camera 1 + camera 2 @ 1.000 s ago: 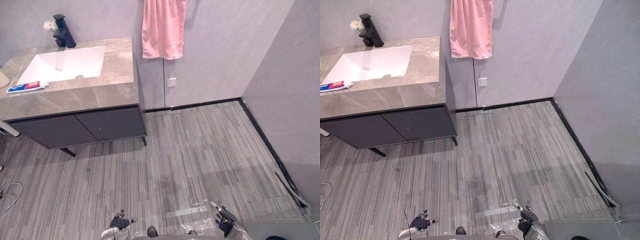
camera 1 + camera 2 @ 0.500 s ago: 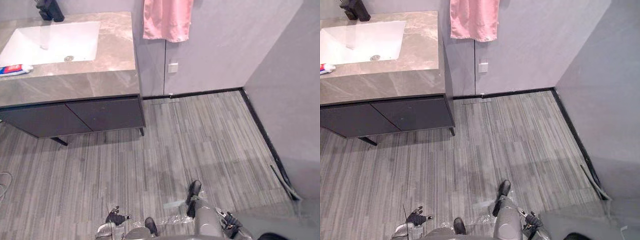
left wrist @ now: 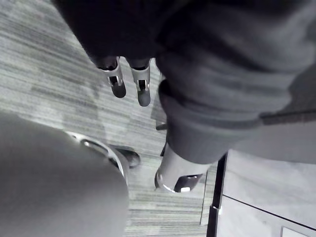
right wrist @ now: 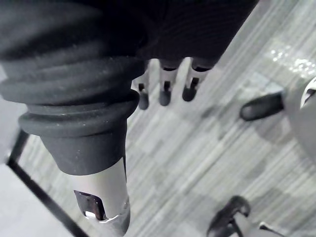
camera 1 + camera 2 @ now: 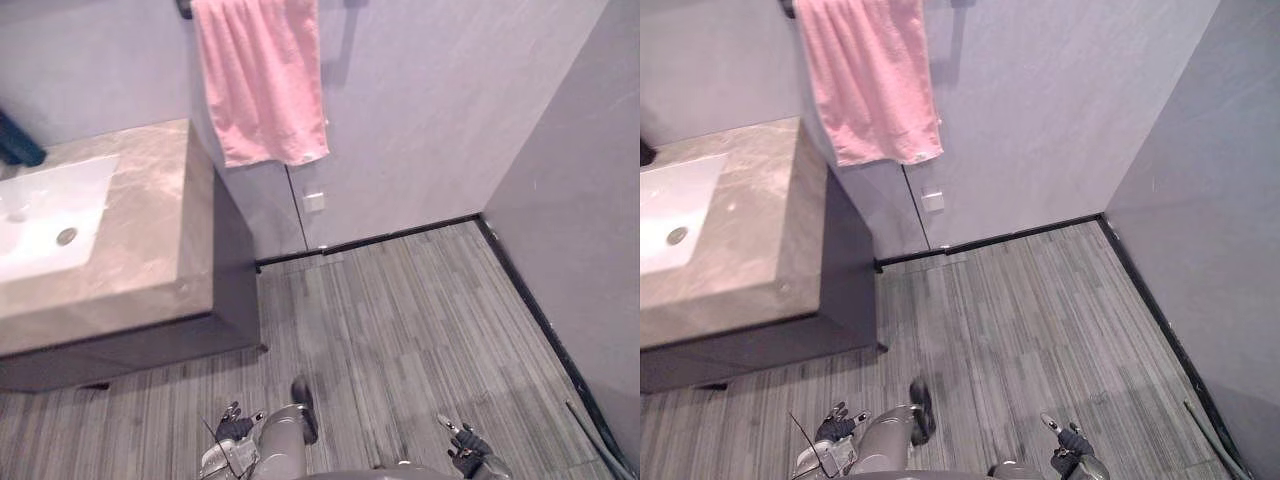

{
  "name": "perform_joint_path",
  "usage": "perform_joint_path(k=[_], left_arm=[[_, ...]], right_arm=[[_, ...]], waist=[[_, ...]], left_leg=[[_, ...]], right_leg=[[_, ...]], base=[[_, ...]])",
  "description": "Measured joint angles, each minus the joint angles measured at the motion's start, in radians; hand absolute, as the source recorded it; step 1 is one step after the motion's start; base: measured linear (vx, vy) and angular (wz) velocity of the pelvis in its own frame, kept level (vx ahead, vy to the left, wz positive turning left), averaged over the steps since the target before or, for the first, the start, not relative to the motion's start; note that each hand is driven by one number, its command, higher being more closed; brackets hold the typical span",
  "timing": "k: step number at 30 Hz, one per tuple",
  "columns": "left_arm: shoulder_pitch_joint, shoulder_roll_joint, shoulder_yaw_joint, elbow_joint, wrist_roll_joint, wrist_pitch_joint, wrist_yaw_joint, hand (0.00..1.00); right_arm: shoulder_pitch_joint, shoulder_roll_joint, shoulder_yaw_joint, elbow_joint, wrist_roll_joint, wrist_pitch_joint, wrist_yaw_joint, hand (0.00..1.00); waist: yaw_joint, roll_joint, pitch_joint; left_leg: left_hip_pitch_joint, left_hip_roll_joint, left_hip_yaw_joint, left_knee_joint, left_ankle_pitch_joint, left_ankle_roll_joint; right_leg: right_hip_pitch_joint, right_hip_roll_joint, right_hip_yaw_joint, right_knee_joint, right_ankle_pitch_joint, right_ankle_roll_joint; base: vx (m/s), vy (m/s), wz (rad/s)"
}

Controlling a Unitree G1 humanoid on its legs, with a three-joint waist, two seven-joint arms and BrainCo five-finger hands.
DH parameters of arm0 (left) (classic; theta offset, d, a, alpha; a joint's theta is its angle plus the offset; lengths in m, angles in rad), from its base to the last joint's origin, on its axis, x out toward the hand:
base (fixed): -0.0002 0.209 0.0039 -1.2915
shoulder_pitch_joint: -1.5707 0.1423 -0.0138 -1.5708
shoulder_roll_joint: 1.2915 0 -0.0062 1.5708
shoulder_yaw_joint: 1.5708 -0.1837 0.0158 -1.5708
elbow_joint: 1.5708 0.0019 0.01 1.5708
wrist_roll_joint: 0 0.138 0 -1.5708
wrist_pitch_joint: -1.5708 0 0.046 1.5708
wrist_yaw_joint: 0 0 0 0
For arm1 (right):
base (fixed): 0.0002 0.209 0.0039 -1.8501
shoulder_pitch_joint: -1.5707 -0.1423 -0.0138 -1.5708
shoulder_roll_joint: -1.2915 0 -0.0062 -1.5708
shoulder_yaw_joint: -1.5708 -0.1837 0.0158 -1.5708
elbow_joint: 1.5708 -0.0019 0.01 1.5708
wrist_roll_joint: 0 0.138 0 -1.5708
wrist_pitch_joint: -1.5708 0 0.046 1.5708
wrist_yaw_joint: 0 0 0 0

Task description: Organize washtable

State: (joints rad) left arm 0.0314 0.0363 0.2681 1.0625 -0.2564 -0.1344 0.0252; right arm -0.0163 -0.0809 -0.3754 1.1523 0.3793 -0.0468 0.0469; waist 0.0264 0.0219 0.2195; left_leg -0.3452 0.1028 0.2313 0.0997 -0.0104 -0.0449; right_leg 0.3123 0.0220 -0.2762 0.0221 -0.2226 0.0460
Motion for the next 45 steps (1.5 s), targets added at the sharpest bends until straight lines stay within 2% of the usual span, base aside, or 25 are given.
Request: perform_joint_path(k=[1,3,4,6,7,9,10,12,14,15,16,17,18,21,24,27,29,30,31,33,34,35,39,40,45], left_arm=[[0.003,0.014,0.01,0.007,-0.009,0.001,0.0,0.0],[0.009,0.049,0.016,0.007,-0.013,-0.001,0.0,0.0],[0.009,0.052,0.02,0.009,-0.017,0.0,-0.001,0.0],[0.025,0.055,0.033,0.019,-0.017,0.007,-0.001,0.0],[0.045,0.056,0.029,0.038,-0.015,0.011,-0.001,0.0],[0.064,0.063,0.011,0.047,-0.011,0.018,-0.001,0.0],[0.07,0.062,0.002,0.047,-0.006,0.018,-0.001,0.0],[0.07,0.061,-0.001,0.047,-0.006,0.018,-0.002,0.0],[0.064,0.053,-0.001,0.045,-0.006,0.018,-0.002,0.0],[0.062,0.05,-0.002,0.045,-0.006,0.017,-0.002,0.0],[0.056,0.05,-0.004,0.044,-0.005,0.017,-0.002,0.0],[0.043,0.032,-0.008,0.05,-0.004,0.02,-0.001,0.0],[0.042,-0.007,-0.022,0.045,0.006,0.016,-0.005,0.0],[0.049,-0.03,-0.019,0.036,0.012,0.014,-0.001,0.0],[0.06,-0.029,-0.018,-0.076,-0.013,0.0,0.011,0.0],[0.066,-0.027,-0.017,-0.21,-0.042,-0.011,0.034,0.0],[0.068,-0.016,-0.011,-0.351,-0.093,-0.032,0.057,0.0],[0.066,-0.014,-0.008,-0.382,-0.109,-0.036,0.065,0.0],[0.071,-0.013,0.022,-0.461,-0.131,-0.04,0.072,0.0],[0.077,-0.007,0.039,-0.547,-0.132,-0.046,0.084,0.0],[0.081,-0.002,0.057,-0.628,-0.128,-0.05,0.094,0.0],[0.071,0.051,0.083,-0.705,-0.124,-0.051,0.107,0.0],[0.015,0.199,0.12,-0.853,-0.074,-0.07,0.109,0.0],[-0.018,0.222,0.122,-0.869,-0.063,-0.072,0.109,0.0],[-0.061,0.297,0.128,-0.945,-0.032,-0.089,0.108,0.0]], right_arm=[[0.004,0.018,0.001,0.003,-0.008,-0.001,0.0,0.0],[-0.001,0.051,0.006,0.009,-0.018,-0.003,0.001,0.0],[-0.005,0.054,-0.002,0.01,-0.019,-0.004,0.002,0.0],[-0.001,0.056,-0.012,0.015,-0.019,-0.002,0.0,0.0],[0.005,0.057,-0.01,0.015,-0.019,-0.002,0.005,0.0],[0.01,0.057,-0.007,0.01,-0.02,-0.002,0.02,0.0],[0.01,0.056,-0.007,0.006,-0.028,-0.003,0.022,0.0],[0.011,0.055,-0.008,-0.002,-0.036,-0.008,0.021,0.0],[0.019,0.051,-0.008,-0.022,-0.037,-0.015,0.021,0.0],[0.021,0.051,-0.008,-0.025,-0.037,-0.015,0.021,0.0],[0.039,0.053,-0.008,-0.029,-0.038,-0.012,0.02,0.0],[0.05,0.037,-0.013,-0.017,-0.038,-0.011,0.019,0.0],[0.066,0.018,-0.037,-0.001,-0.039,-0.009,0.019,0.0],[0.085,-0.003,-0.053,0.005,-0.051,-0.002,0.018,0.0],[0.101,0.001,-0.041,0.001,-0.076,0.009,0.017,0.0],[0.081,0.001,-0.002,-0.017,-0.076,0.005,0.016,0.0],[0.041,-0.006,0.0,-0.034,-0.075,-0.004,0.006,0.0],[0.031,-0.01,-0.002,-0.039,-0.075,-0.011,-0.003,0.0],[0.002,-0.036,-0.011,-0.043,-0.075,-0.022,-0.012,0.0],[-0.003,-0.063,-0.011,-0.068,-0.076,-0.025,-0.023,0.0],[0.002,-0.094,-0.009,-0.101,-0.077,-0.028,-0.023,0.0],[-0.005,-0.074,0.003,-0.108,-0.079,-0.031,-0.019,0.0],[-0.015,-0.031,0.039,-0.117,-0.116,-0.029,0.001,0.0],[-0.008,-0.027,0.042,-0.119,-0.119,-0.024,0.003,0.0],[0.049,-0.045,0.109,-0.126,-0.169,-0.019,0.024,0.0]], waist=[[0.023,-0.018,-0.014],[0.017,-0.097,-0.052],[0.014,-0.104,-0.054],[0.015,-0.099,-0.051],[0.012,-0.083,-0.042],[0.01,-0.074,-0.043],[0.01,-0.057,-0.038],[-0.013,-0.049,-0.038],[-0.034,-0.045,-0.039],[-0.039,-0.045,-0.039],[-0.042,-0.062,-0.047],[-0.041,-0.041,-0.045],[-0.022,-0.001,-0.058],[-0.035,0.032,-0.071],[-0.039,0.011,-0.075],[-0.038,-0.014,-0.074],[-0.02,-0.061,-0.058],[-0.013,-0.066,-0.055],[-0.013,-0.082,-0.047],[-0.012,-0.062,-0.06],[-0.01,-0.014,-0.073],[-0.008,-0.042,-0.082],[-0.013,-0.051,-0.086],[-0.017,-0.049,-0.086],[-0.042,0.009,-0.124]], left_leg=[[0.02,-0.005,-0.04,0.021,0.169,0.057],[0.028,-0.044,-0.028,0.024,0.172,0.085],[0.039,-0.044,-0.005,0.061,0.123,0.096],[0.118,-0.043,0.021,0.075,0.064,0.103],[0.221,-0.043,0.028,0.054,0.02,0.096],[0.339,-0.048,0.047,0.022,-0.003,0.105],[0.412,-0.044,0.049,-0.026,-0.003,0.105],[0.472,-0.032,0.041,-0.067,-0.007,0.098],[0.492,-0.002,0.015,-0.064,-0.036,0.054],[0.495,0.004,0.009,-0.064,-0.045,0.039],[0.494,0.0,-0.013,-0.066,-0.071,-0.001],[0.508,0.018,-0.044,-0.081,-0.093,-0.033],[0.503,0.046,-0.057,-0.089,-0.093,-0.034],[0.508,0.076,-0.098,-0.081,-0.081,-0.052],[0.479,0.089,-0.15,-0.003,-0.069,-0.06],[0.393,0.089,-0.159,0.117,-0.063,-0.075],[0.3,0.089,-0.081,0.267,-0.066,-0.114],[0.291,0.088,-0.045,0.27,-0.077,-0.122],[0.261,0.068,0.033,0.239,-0.103,-0.096],[0.255,0.013,0.073,0.052,-0.041,-0.041],[0.247,0.005,0.082,-0.076,0.133,0.017],[0.263,-0.017,0.088,-0.093,0.135,0.017],[0.301,-0.017,0.078,-0.144,0.135,0.017],[0.324,-0.023,0.078,-0.151,0.134,0.015],[0.371,0.01,0.095,-0.192,0.144,-0.008]], right_leg=[[0.033,-0.013,0.049,0.001,-0.014,0.022],[-0.015,-0.085,0.097,0.095,-0.006,0.038],[-0.08,-0.107,0.135,0.241,0.025,0.071],[-0.153,-0.13,0.157,0.489,0.136,0.081],[-0.208,-0.17,0.153,0.694,0.198,0.094],[-0.289,-0.24,0.074,0.917,0.15,0.081],[-0.344,-0.271,0.011,0.979,0.096,0.025],[-0.43,-0.291,-0.048,0.949,0.022,0.007],[-0.492,-0.277,-0.068,0.661,-0.013,0.023],[-0.493,-0.27,-0.063,0.554,-0.004,0.03],[-0.484,-0.263,-0.014,0.315,0.092,0.04],[-0.46,-0.238,-0.028,0.3,0.146,0.044],[-0.457,-0.196,-0.029,0.289,0.106,0.033],[-0.419,-0.177,-0.081,0.307,0.047,0.02],[-0.33,-0.173,-0.171,0.279,0.003,0.018],[-0.292,-0.184,-0.222,0.238,0.025,-0.008],[-0.224,-0.211,-0.233,0.175,0.029,-0.013],[-0.204,-0.216,-0.236,0.162,0.029,-0.012],[-0.158,-0.235,-0.246,0.148,0.029,-0.012],[-0.135,-0.252,-0.254,0.156,0.028,-0.008],[-0.133,-0.225,-0.263,0.17,0.028,0.013],[-0.131,-0.246,-0.255,0.18,0.023,0.029],[-0.142,-0.2,-0.18,0.052,0.026,0.029],[-0.142,-0.193,-0.171,0.027,0.068,0.037],[-0.124,-0.158,-0.132,0.03,0.073,0.052]], base=[[0.64,0.144,-0.86],[0.67,0.133,-0.52],[0.78,0.165,-0.26],[0.55,0.135,-0.35],[0.57,0.12,-0.41],[0.55,0.094,-0.29],[0.39,0.013,-0.03],[0.35,-0.049,0.22],[0.32,-0.224,0.42],[0.32,-0.357,0.57],[0.26,-0.319,0.67],[0.31,-0.34,0.54],[0.26,-0.251,0.32],[0.24,-0.199,0.39],[0.3,-0.187,0.83],[0.24,-0.092,0.72],[0.24,-0.013,0.79],[0.29,0.047,0.71],[0.19,0.095,0.62],[0.21,0.145,0.53],[0.28,0.185,0.39],[0.28,0.146,0.29],[0.14,0.014,0.13],[0.04,-0.064,0.12],[0.07,-0.106,-0.15]])
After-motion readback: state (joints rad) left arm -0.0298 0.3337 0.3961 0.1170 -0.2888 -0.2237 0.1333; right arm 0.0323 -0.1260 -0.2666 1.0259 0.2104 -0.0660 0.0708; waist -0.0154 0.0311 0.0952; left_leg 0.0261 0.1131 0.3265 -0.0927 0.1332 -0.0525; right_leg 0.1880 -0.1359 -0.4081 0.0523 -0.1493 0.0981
